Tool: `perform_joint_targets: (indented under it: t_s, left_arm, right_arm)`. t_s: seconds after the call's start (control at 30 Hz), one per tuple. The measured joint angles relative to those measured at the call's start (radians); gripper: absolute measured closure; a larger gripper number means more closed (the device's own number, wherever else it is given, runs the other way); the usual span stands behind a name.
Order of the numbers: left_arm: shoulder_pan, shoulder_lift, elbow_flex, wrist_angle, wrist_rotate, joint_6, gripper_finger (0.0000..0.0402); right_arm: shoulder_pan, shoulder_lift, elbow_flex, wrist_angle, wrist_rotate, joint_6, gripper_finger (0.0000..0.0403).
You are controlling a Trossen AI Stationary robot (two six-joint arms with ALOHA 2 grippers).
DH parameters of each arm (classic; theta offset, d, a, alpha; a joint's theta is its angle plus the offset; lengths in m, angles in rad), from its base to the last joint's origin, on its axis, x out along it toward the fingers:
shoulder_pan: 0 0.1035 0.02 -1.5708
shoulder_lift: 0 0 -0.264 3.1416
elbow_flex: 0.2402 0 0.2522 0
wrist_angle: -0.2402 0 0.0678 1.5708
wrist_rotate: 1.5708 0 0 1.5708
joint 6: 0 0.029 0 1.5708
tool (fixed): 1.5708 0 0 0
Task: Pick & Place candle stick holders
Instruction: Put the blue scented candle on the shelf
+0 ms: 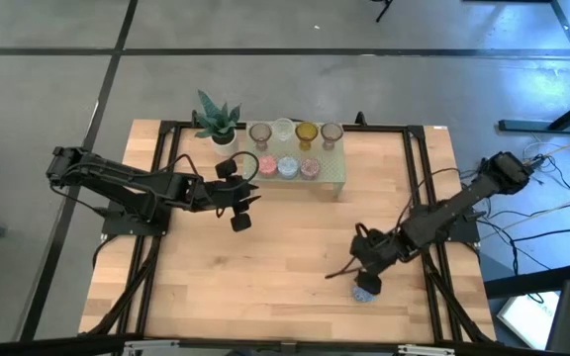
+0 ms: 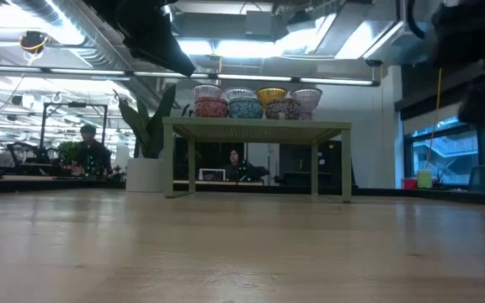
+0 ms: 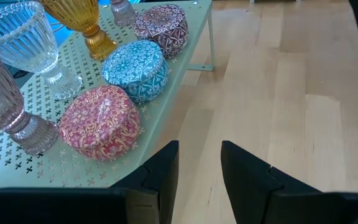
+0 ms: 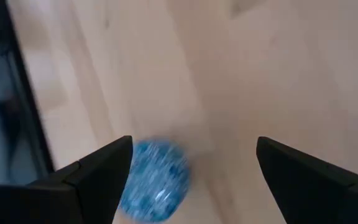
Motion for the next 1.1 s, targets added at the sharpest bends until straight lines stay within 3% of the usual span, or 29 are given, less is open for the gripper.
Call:
perform_joint_targets:
  t_s: [0.83, 1.1]
  left_arm:
    - [0.0, 0.0, 0.0, 0.0, 0.002, -0.001, 0.0286]
    - [0.0, 0.007, -0.001, 0.006, 0.155, -0.034, 0.0286]
  right_arm:
    - [0.041, 0.007, -0.025, 0.016, 0.022, 0.02, 0.0057]
    - [0.043, 0.007, -0.025, 0.01, -0.023, 0.035, 0.0057]
